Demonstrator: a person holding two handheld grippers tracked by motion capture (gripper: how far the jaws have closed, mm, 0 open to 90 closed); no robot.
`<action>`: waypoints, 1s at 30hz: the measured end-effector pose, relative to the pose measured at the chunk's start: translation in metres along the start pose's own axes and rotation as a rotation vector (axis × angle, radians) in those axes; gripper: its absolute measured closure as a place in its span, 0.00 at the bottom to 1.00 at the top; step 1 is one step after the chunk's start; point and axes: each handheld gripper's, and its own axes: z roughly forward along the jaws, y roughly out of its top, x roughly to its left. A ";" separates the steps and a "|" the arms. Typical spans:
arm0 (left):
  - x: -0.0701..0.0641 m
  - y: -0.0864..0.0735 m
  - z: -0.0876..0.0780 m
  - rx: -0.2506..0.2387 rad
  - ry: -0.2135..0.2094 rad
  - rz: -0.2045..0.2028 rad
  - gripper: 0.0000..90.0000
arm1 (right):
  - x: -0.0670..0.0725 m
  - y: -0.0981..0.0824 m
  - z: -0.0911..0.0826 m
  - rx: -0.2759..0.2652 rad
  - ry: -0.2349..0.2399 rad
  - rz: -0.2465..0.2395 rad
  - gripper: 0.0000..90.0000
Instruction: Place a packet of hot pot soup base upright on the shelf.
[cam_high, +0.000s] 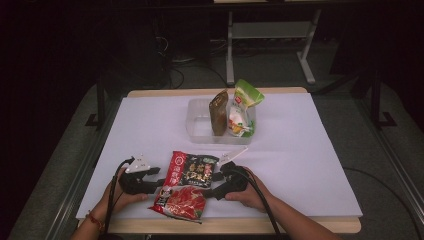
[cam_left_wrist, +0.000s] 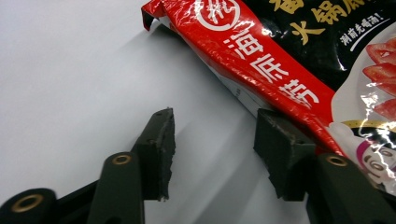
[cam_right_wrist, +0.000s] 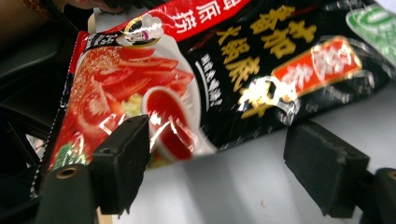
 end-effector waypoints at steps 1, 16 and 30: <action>-0.001 0.001 0.001 0.004 -0.005 0.011 0.60 | -0.001 0.000 0.000 -0.003 0.004 0.004 0.21; -0.013 0.022 0.021 0.007 -0.036 0.049 0.71 | -0.023 -0.001 -0.021 -0.116 -0.163 0.054 0.61; -0.007 0.018 0.022 -0.016 -0.014 -0.004 0.55 | -0.017 -0.005 -0.025 -0.189 -0.213 0.035 0.81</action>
